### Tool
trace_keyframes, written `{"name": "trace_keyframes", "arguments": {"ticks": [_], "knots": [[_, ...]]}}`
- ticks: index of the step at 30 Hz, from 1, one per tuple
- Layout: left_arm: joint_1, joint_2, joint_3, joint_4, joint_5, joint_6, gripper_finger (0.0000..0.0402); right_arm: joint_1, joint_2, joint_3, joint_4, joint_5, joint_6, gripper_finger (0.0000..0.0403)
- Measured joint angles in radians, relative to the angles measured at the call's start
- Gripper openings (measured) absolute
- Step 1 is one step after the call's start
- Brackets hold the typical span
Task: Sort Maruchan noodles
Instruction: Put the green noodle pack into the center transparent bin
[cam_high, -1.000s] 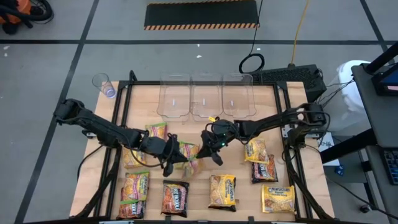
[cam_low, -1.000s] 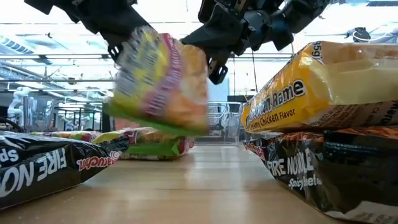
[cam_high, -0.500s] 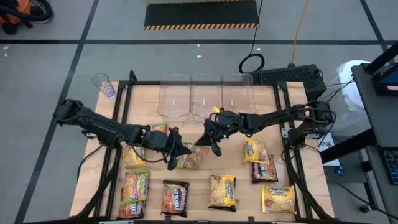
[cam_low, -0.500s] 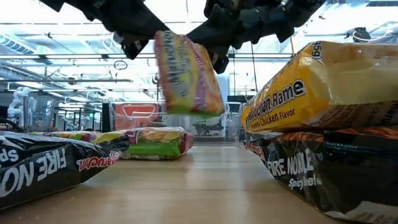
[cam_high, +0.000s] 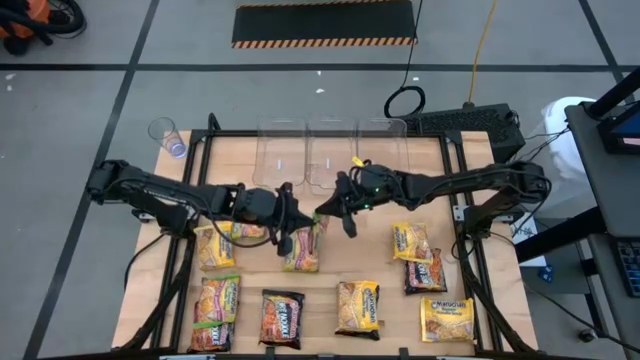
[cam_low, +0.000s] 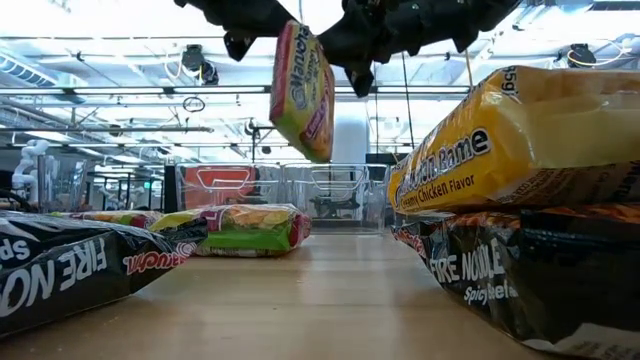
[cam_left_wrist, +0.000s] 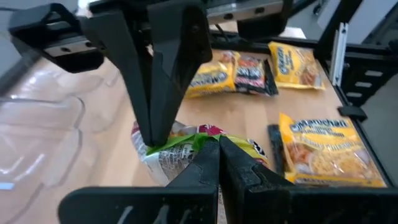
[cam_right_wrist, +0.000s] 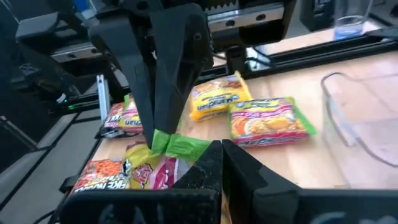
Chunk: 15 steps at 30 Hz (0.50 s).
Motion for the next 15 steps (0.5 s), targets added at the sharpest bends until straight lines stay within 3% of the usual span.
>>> {"name": "trace_keyframes", "arguments": {"ticks": [15], "knots": [[0.143, 0.001, 0.06, -0.061, 0.014, 0.084, 0.0, -0.063, -0.032, 0.001, -0.008, 0.003, -0.034, 0.0]]}}
